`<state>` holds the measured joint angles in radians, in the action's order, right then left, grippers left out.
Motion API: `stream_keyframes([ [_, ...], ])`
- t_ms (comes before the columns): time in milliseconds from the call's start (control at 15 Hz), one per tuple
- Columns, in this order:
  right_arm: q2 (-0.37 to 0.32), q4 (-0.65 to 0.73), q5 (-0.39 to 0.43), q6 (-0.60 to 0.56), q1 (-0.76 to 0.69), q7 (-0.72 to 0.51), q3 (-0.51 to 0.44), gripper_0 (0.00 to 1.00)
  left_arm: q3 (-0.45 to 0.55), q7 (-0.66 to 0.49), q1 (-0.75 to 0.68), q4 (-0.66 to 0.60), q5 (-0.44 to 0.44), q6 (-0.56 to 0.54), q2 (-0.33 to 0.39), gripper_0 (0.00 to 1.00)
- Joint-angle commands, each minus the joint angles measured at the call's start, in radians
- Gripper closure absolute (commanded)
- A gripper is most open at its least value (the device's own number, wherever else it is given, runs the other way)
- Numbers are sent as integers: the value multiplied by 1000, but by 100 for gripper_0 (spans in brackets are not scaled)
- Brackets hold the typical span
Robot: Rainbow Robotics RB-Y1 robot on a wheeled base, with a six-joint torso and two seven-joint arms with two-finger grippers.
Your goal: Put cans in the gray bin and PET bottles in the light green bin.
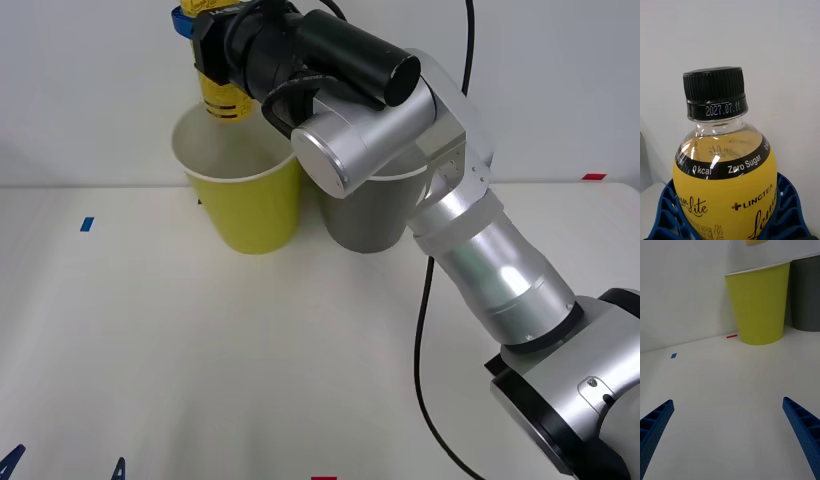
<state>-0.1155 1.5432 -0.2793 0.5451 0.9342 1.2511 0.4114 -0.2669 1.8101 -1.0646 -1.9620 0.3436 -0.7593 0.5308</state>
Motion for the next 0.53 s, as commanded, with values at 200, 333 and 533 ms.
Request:
stream_keyframes([
  [200, -12, -41, -12, -31, 12, 8, 1, 100, 0, 0, 0, 0, 0, 0, 0, 0],
  [333, -4, -166, -34, -146, 49, 10, 7, 100, 0, 0, 0, 0, 0, 0, 0, 0],
  [533, -7, -179, -37, -145, 63, -1, 9, 100, 0, 0, 0, 0, 0, 0, 0, 0],
])
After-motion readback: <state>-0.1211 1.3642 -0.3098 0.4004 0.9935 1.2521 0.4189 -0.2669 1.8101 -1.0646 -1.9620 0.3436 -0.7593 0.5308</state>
